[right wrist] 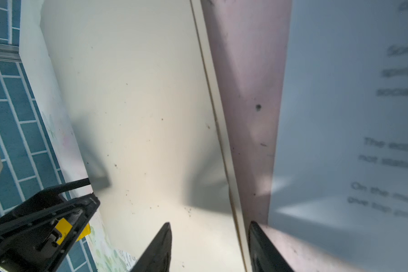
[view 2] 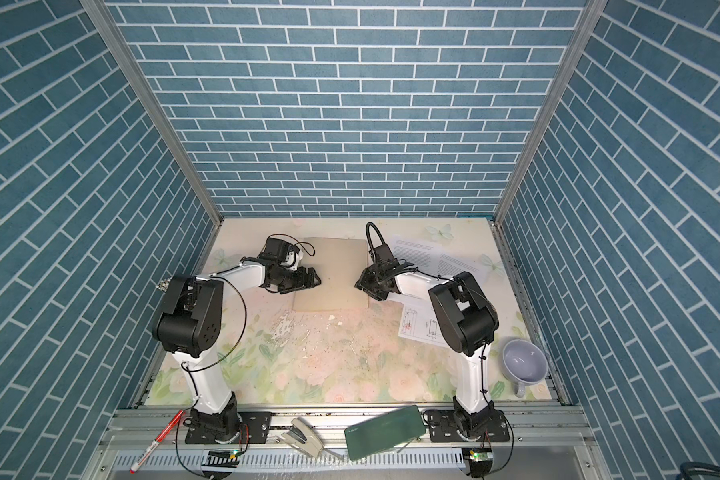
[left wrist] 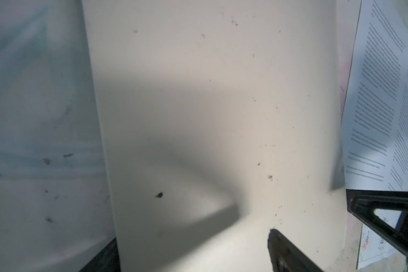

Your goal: Put the files into the folder

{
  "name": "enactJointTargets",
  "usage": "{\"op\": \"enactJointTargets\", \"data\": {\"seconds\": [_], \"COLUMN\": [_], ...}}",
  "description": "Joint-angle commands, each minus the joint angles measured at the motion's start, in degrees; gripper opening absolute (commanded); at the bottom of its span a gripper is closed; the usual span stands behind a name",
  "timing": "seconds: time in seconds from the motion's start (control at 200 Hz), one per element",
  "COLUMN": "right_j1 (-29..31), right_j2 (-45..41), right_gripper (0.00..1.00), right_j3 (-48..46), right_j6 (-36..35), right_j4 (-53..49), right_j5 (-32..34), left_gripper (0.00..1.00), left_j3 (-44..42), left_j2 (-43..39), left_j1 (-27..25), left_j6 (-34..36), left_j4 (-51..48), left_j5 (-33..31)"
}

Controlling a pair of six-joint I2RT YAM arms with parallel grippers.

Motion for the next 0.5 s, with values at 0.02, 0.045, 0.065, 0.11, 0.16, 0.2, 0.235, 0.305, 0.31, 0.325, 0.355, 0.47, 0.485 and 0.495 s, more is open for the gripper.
{"op": "enactJointTargets", "data": {"seconds": [0.02,0.045,0.065,0.11,0.16,0.2,0.235,0.305,0.31,0.325,0.355,0.47,0.485,0.495], "right_j1": [0.4,0.3,0.3,0.3,0.3,0.3,0.3,0.3,0.3,0.3,0.3,0.6,0.6,0.7], "right_j2": [-2.7,-2.6,-2.6,-2.6,-2.7,-3.0,-3.1,-3.5,-3.5,-3.4,-3.4,-2.9,-2.9,-2.9], "right_gripper": [0.56,0.57,0.57,0.6,0.61,0.62,0.63,0.63,0.63,0.63,0.63,0.63,0.63,0.63], "right_j3": [0.0,0.6,1.1,1.9,2.5,2.5,2.4,1.7,1.6,1.5,1.2,0.9,0.9,0.9], "right_j6": [-2.0,-2.3,-2.6,-3.3,-3.6,-3.8,-3.8,-4.0,-4.0,-4.0,-3.9,-4.0,-4.1,-4.2], "right_j4": [-4.0,-4.8,-5.4,-6.5,-7.3,-7.4,-7.3,-4.9,-4.7,-4.0,-2.6,2.2,2.7,2.9], "right_j5": [5.1,5.7,6.1,7.3,8.6,9.2,9.9,10.3,10.3,10.2,9.9,8.4,8.4,8.4], "left_gripper": [0.93,0.94,0.94,0.95,0.97,0.99,1.0,1.0,1.0,1.0,1.0,1.0,1.0,1.0], "left_j3": [-1.9,-1.7,-1.5,-1.2,-0.9,-0.8,-0.9,-1.2,-1.3,-1.4,-1.6,-1.9,-2.0,-2.2], "left_j2": [0.6,0.5,0.5,0.4,0.0,-0.4,-0.9,-1.6,-1.6,-1.7,-2.0,-2.4,-2.5,-2.7], "left_j1": [-0.6,-0.6,-0.6,-0.6,-0.6,-0.5,-0.6,-0.6,-0.5,-0.5,-0.5,-0.5,-0.5,-0.5], "left_j6": [-0.6,-0.7,-0.7,-0.7,-0.7,-0.6,-0.6,-0.5,-0.5,-0.5,-0.6,-1.3,-1.2,-1.2], "left_j4": [-5.7,-5.8,-6.0,-6.2,-6.5,-6.5,-6.2,-5.6,-5.5,-5.3,-4.9,-5.6,-5.5,-5.3], "left_j5": [-0.2,-0.3,-0.4,-0.8,-1.5,-2.2,-2.7,-3.3,-3.3,-3.4,-3.6,-6.3,-6.6,-6.7]}}
